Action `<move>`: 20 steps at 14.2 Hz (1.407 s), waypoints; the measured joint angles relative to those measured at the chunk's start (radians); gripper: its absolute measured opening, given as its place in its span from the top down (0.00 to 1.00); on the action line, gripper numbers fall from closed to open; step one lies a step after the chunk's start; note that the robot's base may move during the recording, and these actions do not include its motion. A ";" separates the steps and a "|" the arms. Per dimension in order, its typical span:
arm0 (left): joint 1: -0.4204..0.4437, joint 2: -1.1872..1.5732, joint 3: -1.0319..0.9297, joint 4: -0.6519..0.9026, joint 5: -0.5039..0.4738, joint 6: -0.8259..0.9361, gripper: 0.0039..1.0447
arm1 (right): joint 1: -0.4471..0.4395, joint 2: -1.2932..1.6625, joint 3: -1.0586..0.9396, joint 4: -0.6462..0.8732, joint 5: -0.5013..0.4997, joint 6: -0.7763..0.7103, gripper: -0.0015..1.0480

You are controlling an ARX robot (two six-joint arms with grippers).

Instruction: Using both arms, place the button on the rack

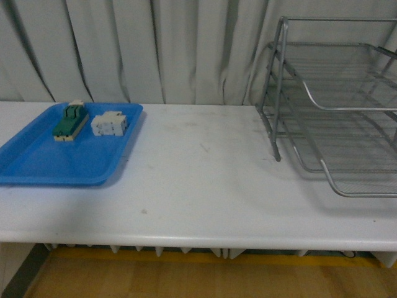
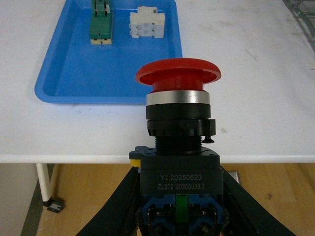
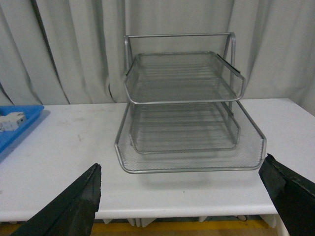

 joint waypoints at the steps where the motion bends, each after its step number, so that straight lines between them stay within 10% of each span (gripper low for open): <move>1: 0.001 0.000 -0.003 0.000 0.001 0.000 0.66 | 0.000 0.000 0.000 -0.001 0.000 0.000 0.06; 11: -0.026 0.009 -0.029 0.030 -0.003 -0.008 0.66 | 0.000 0.000 0.000 0.001 0.000 0.000 0.06; 20: -0.372 0.608 0.597 0.056 -0.049 0.034 0.66 | 0.000 0.000 0.000 0.000 0.003 0.000 0.06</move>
